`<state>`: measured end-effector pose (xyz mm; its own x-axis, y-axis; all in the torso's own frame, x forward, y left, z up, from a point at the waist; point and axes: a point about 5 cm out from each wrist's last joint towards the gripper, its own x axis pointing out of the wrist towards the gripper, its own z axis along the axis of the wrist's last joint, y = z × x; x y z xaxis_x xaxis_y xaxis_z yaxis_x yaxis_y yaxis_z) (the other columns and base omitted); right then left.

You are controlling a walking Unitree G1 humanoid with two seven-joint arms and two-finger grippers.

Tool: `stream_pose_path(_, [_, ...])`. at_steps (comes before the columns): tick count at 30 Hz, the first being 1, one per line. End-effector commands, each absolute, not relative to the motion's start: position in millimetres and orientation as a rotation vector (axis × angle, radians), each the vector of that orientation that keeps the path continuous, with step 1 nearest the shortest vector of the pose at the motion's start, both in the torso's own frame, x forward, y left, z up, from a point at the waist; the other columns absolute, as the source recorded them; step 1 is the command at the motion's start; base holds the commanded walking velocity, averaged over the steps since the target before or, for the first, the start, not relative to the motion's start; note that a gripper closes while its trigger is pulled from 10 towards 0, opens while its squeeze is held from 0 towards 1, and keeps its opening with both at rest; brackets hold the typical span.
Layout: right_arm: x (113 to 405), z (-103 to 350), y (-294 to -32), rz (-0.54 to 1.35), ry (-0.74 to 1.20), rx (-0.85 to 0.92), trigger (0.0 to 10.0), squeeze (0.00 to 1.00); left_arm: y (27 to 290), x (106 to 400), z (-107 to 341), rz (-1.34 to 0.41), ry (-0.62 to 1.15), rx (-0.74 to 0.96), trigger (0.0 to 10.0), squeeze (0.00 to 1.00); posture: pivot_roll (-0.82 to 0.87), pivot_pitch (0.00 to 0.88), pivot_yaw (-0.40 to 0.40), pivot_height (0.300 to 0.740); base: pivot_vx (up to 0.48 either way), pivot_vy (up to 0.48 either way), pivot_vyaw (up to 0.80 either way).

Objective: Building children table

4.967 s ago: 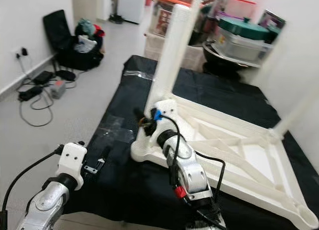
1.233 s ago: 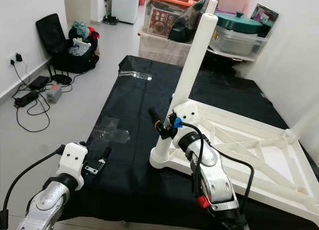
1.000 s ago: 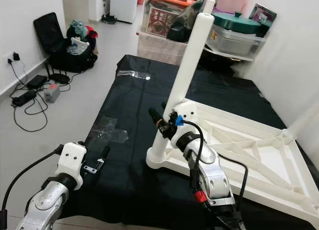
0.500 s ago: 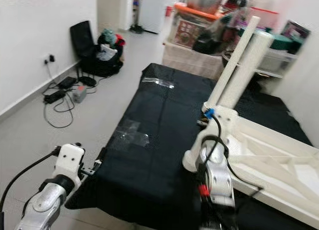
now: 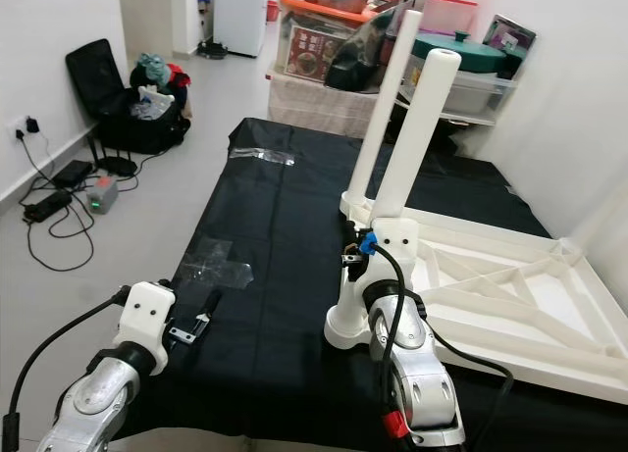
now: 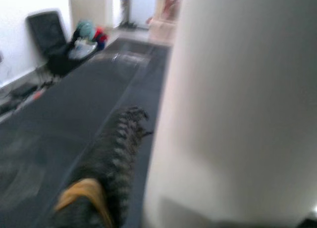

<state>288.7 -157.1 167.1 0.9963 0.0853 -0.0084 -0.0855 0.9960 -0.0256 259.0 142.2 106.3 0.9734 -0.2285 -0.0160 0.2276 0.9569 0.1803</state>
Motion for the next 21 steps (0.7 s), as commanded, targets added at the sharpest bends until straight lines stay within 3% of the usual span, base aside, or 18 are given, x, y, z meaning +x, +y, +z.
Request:
stream_pose_path(1, [288.1, 169.6, -149.0, 0.224, 0.014, -0.008, 10.0, 1.0, 141.4, 259.0, 102.7, -0.233, 0.003, 0.182, 10.0, 0.0, 0.11, 0.0, -0.191, 0.74, 0.0, 0.0, 0.0])
stream_pose_path(3, [286.9, 176.5, -142.5, 0.337, -0.008, 0.006, 10.0, 1.0, 141.5, 259.3, 102.8, -0.232, 0.003, 0.182, 10.0, 0.0, 0.11, 0.0, -0.191, 0.74, 0.0, 0.0, 0.0])
stream_pose_path(4, [284.7, 181.9, -137.1, 0.451, -0.026, 0.015, 10.0, 0.36, 141.4, 259.5, 102.8, -0.232, 0.002, 0.182, 10.0, 0.0, 0.11, 0.0, -0.191, 0.74, 0.0, 0.0, 0.0])
stream_pose_path(5, [282.9, 185.4, -134.0, 0.526, -0.036, 0.018, 10.0, 0.0, 141.4, 259.6, 102.8, -0.232, 0.001, 0.183, 10.0, 0.0, 0.11, 0.0, -0.191, 0.74, 0.0, 0.0, 0.0])
stream_pose_path(9, [280.4, 189.3, -128.0, 0.721, -0.03, 0.019, 10.0, 0.0, 140.5, 260.2, 102.8, -0.235, 0.0, 0.183, 10.0, 0.0, 0.12, 0.0, -0.194, 0.74, 0.0, 0.0, 0.0])
stream_pose_path(19, [317.2, 187.9, -139.8, 0.655, -0.026, 0.044, 10.0, 0.0, 143.0, 260.3, 104.3, -0.214, -0.01, 0.187, 10.0, 0.0, 0.15, 0.0, -0.222, 0.74, 0.0, 0.0, 0.0])
stream_pose_path(20, [319.2, 188.6, -143.2, 0.64, -0.032, 0.065, 0.0, 0.0, 143.0, 260.0, 104.2, -0.213, -0.01, 0.187, 10.0, 0.0, 0.14, 0.0, -0.219, 0.74, 0.0, 0.0, 0.0])
stream_pose_path(21, [319.6, 187.7, -147.2, 0.615, -0.038, 0.056, 0.0, 0.0, 142.8, 259.5, 104.0, -0.214, -0.009, 0.186, 10.0, 0.0, 0.14, 0.0, -0.218, 0.74, 0.0, 0.0, 0.0])
